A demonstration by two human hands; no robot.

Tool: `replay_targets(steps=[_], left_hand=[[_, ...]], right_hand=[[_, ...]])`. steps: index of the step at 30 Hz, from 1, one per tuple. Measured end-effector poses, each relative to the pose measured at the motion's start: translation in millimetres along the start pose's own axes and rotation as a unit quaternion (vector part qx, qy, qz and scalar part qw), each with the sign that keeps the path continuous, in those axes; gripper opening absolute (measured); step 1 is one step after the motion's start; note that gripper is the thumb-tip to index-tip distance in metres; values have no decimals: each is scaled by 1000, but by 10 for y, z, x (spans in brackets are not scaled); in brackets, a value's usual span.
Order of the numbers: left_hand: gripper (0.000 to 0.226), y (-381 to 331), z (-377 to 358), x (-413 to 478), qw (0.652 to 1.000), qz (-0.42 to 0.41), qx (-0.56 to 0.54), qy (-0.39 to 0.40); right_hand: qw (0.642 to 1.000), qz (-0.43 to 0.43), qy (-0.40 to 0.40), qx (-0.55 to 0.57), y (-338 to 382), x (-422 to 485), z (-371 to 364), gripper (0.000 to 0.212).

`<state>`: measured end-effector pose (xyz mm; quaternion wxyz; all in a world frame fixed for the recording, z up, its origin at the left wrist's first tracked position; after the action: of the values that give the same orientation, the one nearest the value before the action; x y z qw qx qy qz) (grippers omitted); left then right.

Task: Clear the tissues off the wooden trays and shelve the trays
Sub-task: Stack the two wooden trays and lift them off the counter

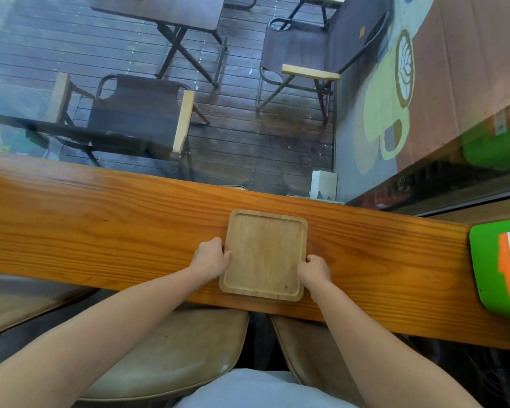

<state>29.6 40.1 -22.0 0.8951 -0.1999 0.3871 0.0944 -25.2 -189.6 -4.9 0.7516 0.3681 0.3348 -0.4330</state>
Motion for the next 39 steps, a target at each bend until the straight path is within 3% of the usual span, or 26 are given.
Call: replay_targets(steps=[5,10,12,15,18,28,39], left_hand=[[41,-6,-48,26,967,137,-213,12],[86,-54,-49,-1,895,214,-385,66],[91,-65,-71,-16,884,215,-397,120],[77,-30,-162,-44,870,167,-427,179],[71,-12,-110,-77,875,114,-433,184],[69,-564,468,-198,945,-71,-311,77],[49,-1849,615,-1092,938,-228,-253,65]], right_hand=[[992,-58,38,102,49,0,-72,54],[980,-97,34,169,59,48,-43,70],[977,-106,42,181,22,66,-59,75],[970,-112,66,205,-49,57,-88,72],[959,-108,89,248,-87,1,-69,69],[939,-7,57,339,178,-454,356,53],[891,135,-17,432,-435,-1139,1486,45]])
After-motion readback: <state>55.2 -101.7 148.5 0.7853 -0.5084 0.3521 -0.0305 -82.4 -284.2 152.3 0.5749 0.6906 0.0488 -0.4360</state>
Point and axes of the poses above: each hand's wrist, its own x-axis towards the middle knuckle, its own z-axis out of the back of the hand, y = z × x, the point moved 1 cm from there along x, towards the middle knuckle, and after that the axes turned 2 degrees about y, right-handed, at the moved point
